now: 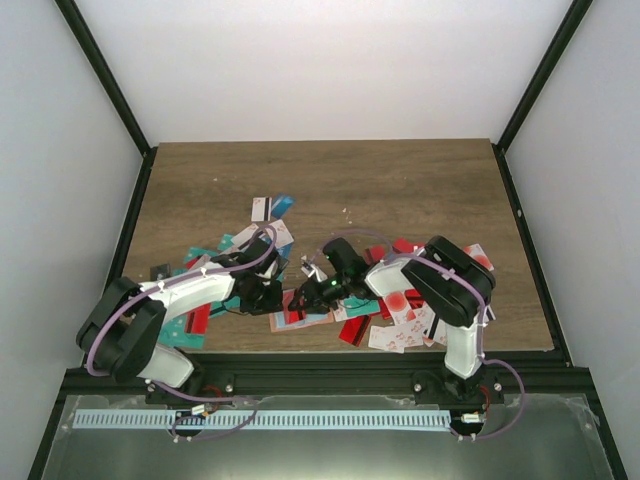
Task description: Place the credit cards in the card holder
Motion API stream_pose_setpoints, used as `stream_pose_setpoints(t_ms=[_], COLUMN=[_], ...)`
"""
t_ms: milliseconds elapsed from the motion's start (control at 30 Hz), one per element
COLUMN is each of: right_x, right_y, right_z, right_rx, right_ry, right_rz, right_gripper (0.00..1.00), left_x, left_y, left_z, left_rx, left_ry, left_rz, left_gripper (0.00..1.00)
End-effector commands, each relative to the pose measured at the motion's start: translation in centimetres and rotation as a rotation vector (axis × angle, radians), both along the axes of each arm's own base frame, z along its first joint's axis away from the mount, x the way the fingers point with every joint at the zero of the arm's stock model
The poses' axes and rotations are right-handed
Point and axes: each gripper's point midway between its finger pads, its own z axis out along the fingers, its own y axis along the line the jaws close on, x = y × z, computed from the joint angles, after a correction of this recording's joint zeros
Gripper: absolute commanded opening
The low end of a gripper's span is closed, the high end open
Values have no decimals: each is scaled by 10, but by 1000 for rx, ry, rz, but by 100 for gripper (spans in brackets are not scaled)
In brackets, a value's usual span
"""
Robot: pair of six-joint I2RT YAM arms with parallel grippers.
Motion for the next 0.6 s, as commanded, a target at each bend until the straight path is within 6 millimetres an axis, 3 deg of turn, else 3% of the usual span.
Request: stream_pose_setpoints(t_ms=[0,333,467,567], right_x=[-11,-9,-9,-7], right_y=[-9,-14,-14,-12], right_z=[-12,1,6,8], right_rx=[-118,-152,-144,-142], right_ry=[-14,-72,-78,-88], right_rz=[33,52,51,55], right_gripper=[36,62,62,53], left_x=[-11,-14,-14,-14], left_y=[19,23,21,21], left_z=[-24,-27,-26,-26], left_rx=[101,113,107,107], left_ry=[25,26,24,25], left_rz=[-5,-6,-7,-8], left_gripper=[24,23,22,22])
